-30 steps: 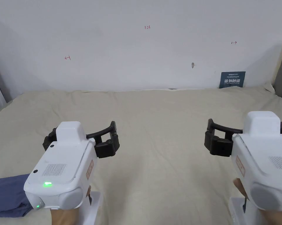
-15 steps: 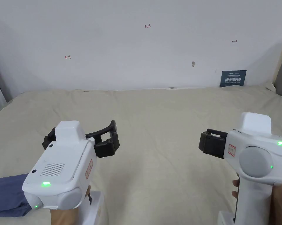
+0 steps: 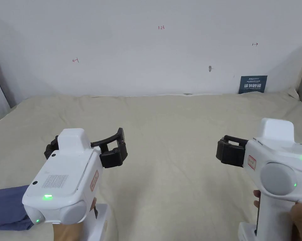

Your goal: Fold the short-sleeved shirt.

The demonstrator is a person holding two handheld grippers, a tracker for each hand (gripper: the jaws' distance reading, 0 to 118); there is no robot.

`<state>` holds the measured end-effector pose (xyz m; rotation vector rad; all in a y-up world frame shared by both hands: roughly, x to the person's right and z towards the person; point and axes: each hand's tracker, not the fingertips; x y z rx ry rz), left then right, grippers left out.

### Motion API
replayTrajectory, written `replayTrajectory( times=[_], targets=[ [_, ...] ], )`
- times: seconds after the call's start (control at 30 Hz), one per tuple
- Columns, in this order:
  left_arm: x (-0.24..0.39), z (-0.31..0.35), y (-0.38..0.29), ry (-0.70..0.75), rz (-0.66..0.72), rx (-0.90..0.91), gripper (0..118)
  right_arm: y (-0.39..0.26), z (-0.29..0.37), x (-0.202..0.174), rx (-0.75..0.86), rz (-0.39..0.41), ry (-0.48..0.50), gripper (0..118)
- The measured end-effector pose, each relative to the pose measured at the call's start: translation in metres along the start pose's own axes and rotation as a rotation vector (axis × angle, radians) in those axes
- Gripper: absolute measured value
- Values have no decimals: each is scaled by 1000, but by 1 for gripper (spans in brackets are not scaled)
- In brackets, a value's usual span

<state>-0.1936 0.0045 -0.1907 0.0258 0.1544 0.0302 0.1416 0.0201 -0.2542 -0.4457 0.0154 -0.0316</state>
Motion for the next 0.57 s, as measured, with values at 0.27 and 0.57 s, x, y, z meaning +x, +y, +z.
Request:
replayTrajectory(
  times=[0.27,0.57],
  targets=[
    [-1,2,0,5,-9,11,118,-9,14,-2,204,37,92,118],
    [-1,2,0,13,-15,21,118,-18,31,-13,406,69,89,118]
  ],
)
